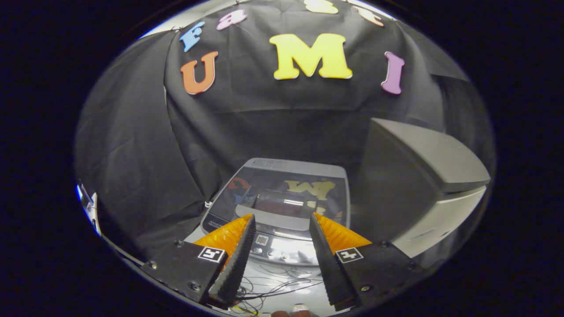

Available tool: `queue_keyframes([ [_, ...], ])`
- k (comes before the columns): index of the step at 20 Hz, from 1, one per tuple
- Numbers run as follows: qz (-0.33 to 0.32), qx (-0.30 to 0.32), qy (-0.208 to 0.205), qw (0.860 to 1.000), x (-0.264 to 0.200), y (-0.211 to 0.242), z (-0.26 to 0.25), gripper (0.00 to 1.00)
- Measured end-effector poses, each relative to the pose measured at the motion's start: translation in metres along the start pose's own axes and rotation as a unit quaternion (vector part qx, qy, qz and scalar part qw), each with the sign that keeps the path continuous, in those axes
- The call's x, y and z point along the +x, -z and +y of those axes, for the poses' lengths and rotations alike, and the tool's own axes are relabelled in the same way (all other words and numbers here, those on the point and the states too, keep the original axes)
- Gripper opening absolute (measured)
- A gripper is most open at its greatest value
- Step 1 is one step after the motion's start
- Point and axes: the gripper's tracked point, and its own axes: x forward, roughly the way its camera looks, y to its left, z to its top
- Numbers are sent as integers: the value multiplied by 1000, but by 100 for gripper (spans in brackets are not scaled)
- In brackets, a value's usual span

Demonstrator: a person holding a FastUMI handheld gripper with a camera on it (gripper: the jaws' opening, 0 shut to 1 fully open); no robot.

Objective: Put the clothes into the washing machine and then close the washing machine lid.

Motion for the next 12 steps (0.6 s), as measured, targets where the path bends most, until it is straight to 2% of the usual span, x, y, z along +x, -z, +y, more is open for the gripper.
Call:
queue_keyframes([
  [4,-76,-12,8,997,-115,3,-31,79],
  [7,-101,-14,38,994,-186,24,-54,81],
  [10,-112,13,59,992,-239,32,-73,82],
  [12,-114,12,76,990,-259,37,-89,83],
])
